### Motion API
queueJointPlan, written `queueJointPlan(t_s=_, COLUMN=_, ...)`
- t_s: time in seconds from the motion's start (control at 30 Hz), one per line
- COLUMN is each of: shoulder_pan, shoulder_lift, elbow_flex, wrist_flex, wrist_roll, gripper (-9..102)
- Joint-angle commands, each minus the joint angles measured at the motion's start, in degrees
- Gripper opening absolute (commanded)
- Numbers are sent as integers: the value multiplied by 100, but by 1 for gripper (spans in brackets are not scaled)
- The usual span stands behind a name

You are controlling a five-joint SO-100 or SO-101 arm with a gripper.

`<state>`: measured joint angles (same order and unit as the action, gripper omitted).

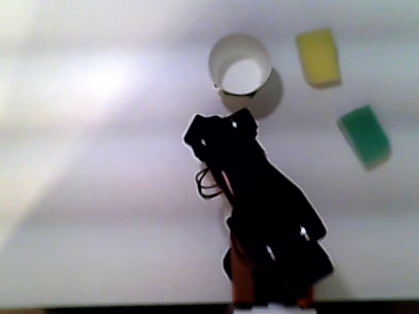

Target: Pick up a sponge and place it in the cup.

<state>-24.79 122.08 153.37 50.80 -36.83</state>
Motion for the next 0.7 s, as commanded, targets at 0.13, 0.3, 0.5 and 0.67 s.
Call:
queueJointPlan(t_s=0.13, shoulder_pan=-97, shoulder_lift=387, elbow_flex=580, wrist_flex=-70, wrist_roll=132, gripper=0)
queueJointPlan(t_s=0.3, shoulder_pan=-18, shoulder_lift=940, elbow_flex=9, wrist_flex=905, wrist_roll=545, gripper=0)
queueJointPlan(t_s=0.5, shoulder_pan=853, shoulder_lift=1538, elbow_flex=-1151, wrist_flex=1661, wrist_roll=738, gripper=0)
queueJointPlan(t_s=0.67, shoulder_pan=1354, shoulder_lift=1740, elbow_flex=-1960, wrist_flex=1942, wrist_roll=984, gripper=0)
